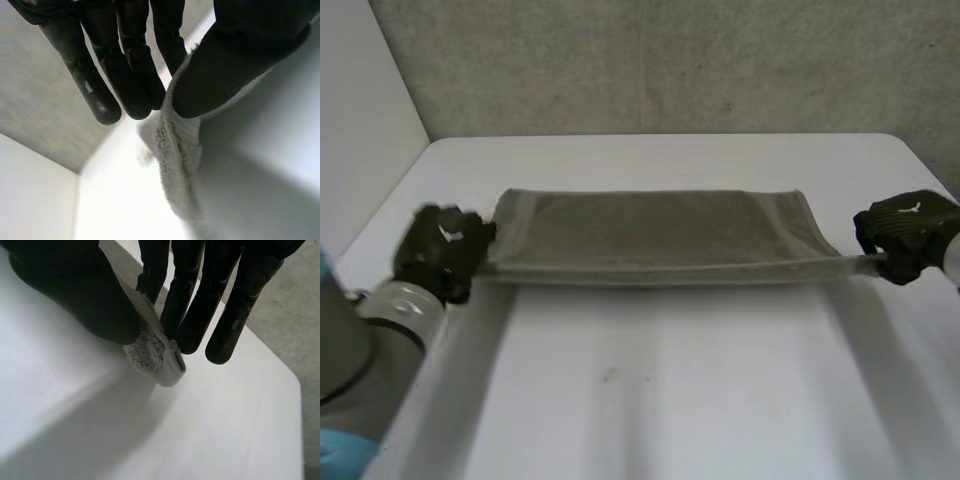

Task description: Fold the towel.

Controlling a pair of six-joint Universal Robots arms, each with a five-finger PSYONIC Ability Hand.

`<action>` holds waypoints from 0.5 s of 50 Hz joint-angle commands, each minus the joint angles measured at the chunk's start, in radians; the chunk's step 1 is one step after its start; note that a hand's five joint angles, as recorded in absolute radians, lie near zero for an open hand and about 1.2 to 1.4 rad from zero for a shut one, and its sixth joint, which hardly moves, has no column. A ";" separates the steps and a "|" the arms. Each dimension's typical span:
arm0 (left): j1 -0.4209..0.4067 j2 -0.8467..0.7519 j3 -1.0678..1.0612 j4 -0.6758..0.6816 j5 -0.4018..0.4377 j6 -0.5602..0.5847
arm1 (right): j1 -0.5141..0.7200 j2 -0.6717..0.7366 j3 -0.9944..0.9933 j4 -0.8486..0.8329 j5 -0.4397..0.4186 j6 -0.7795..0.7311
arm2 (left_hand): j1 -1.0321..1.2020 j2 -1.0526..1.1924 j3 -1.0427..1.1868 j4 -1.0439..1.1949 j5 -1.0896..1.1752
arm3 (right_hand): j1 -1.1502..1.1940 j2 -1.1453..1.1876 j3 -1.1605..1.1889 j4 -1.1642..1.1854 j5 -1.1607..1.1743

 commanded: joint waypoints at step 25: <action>0.053 -0.173 0.162 -0.278 0.184 0.158 | -0.003 0.117 -0.043 0.192 0.025 -0.178 | 0.240 0.182 0.183 0.183 0.203 | 0.433 0.223 0.210 0.205 0.237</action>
